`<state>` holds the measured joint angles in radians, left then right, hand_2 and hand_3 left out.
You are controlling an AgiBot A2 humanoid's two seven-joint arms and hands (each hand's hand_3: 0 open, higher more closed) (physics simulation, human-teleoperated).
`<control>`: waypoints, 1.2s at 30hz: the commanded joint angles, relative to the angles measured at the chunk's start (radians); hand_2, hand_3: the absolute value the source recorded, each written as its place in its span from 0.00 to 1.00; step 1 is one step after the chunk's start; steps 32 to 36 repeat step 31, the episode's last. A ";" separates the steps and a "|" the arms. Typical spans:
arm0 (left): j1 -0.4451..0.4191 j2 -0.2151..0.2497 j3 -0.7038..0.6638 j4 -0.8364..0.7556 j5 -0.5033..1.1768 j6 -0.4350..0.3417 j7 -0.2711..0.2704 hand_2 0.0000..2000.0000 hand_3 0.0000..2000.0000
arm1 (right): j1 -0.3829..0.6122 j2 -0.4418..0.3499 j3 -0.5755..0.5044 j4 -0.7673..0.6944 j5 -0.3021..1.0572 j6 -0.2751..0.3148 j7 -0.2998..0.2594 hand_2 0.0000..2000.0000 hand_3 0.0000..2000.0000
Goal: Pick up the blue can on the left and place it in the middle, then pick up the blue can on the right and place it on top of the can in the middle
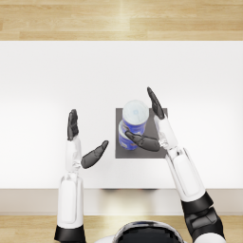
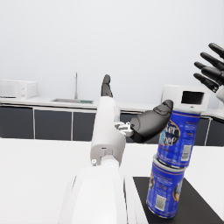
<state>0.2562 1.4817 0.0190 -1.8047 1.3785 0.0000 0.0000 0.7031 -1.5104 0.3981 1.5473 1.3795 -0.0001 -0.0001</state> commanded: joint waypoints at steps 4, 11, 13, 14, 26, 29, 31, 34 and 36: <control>0.119 -0.005 -0.084 0.002 0.000 0.000 0.000 0.00 0.00 | -0.013 -0.003 -0.130 0.139 0.000 0.000 0.000 0.00 0.00; 0.170 -0.026 -0.210 -0.020 0.000 0.000 0.000 0.00 0.00 | -0.122 0.018 -0.325 0.274 0.000 0.000 0.000 0.00 0.00; 0.158 -0.023 -0.250 -0.003 0.000 0.000 0.000 0.00 0.00 | -0.166 0.015 -0.391 0.281 -0.001 0.000 0.000 0.00 0.00; 0.153 -0.021 -0.261 0.009 0.000 0.000 0.000 0.00 0.00 | -0.186 0.013 -0.412 0.272 -0.001 0.000 0.000 0.00 0.00; 0.125 -0.013 -0.268 0.034 0.000 0.000 0.000 0.00 0.00 | -0.242 0.011 -0.411 0.229 -0.001 0.000 0.000 0.00 0.00; 0.125 -0.013 -0.269 0.034 0.000 0.000 0.000 0.00 0.00 | -0.243 0.011 -0.412 0.228 -0.001 0.000 0.000 0.00 0.00; 0.125 -0.013 -0.269 0.034 0.000 0.000 0.000 0.00 0.00 | -0.244 0.011 -0.412 0.228 -0.001 0.000 0.000 0.00 0.00; 0.125 -0.013 -0.269 0.034 0.000 0.000 0.000 0.00 0.00 | -0.244 0.011 -0.412 0.228 -0.001 0.000 0.000 0.00 0.00; 0.125 -0.013 -0.269 0.034 0.000 0.000 0.000 0.00 0.00 | -0.244 0.011 -0.412 0.228 -0.001 0.000 0.000 0.00 0.00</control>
